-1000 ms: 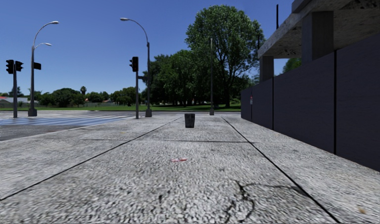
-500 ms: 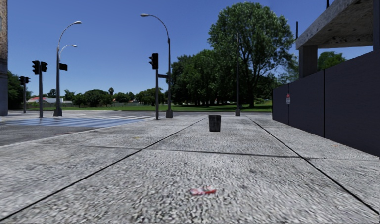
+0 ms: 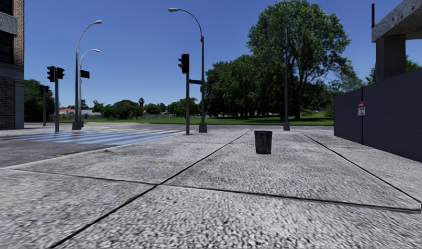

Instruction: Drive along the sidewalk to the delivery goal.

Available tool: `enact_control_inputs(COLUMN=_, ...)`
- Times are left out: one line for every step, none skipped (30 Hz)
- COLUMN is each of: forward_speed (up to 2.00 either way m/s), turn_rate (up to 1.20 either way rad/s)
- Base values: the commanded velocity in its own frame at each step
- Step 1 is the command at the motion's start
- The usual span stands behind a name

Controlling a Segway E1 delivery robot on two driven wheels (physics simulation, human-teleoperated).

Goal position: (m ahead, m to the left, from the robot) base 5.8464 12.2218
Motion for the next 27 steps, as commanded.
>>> enact_control_inputs(forward_speed=2.00, turn_rate=0.30)
enact_control_inputs(forward_speed=2.00, turn_rate=0.30)
enact_control_inputs(forward_speed=2.00, turn_rate=0.30)
enact_control_inputs(forward_speed=2.00, turn_rate=0.30)
enact_control_inputs(forward_speed=2.00, turn_rate=0.30)
enact_control_inputs(forward_speed=2.00, turn_rate=0.30)
enact_control_inputs(forward_speed=2.00, turn_rate=0.30)
enact_control_inputs(forward_speed=2.00, turn_rate=0.30)
enact_control_inputs(forward_speed=2.00, turn_rate=0.30)
enact_control_inputs(forward_speed=2.00, turn_rate=0.30)
enact_control_inputs(forward_speed=2.00, turn_rate=0.30)
enact_control_inputs(forward_speed=2.00, turn_rate=0.30)
enact_control_inputs(forward_speed=2.00, turn_rate=0.30)
enact_control_inputs(forward_speed=2.00, turn_rate=0.30)
enact_control_inputs(forward_speed=2.00, turn_rate=0.30)
enact_control_inputs(forward_speed=2.00, turn_rate=0.30)
enact_control_inputs(forward_speed=2.00, turn_rate=0.30)
enact_control_inputs(forward_speed=2.00, turn_rate=0.30)
enact_control_inputs(forward_speed=2.00, turn_rate=0.30)
enact_control_inputs(forward_speed=2.00, turn_rate=0.30)
enact_control_inputs(forward_speed=2.00, turn_rate=0.30)
enact_control_inputs(forward_speed=2.00, turn_rate=0.30)
enact_control_inputs(forward_speed=2.00, turn_rate=0.30)
enact_control_inputs(forward_speed=2.00, turn_rate=0.30)
enact_control_inputs(forward_speed=2.00, turn_rate=0.30)
enact_control_inputs(forward_speed=2.00, turn_rate=0.30)
enact_control_inputs(forward_speed=2.00, turn_rate=0.30)
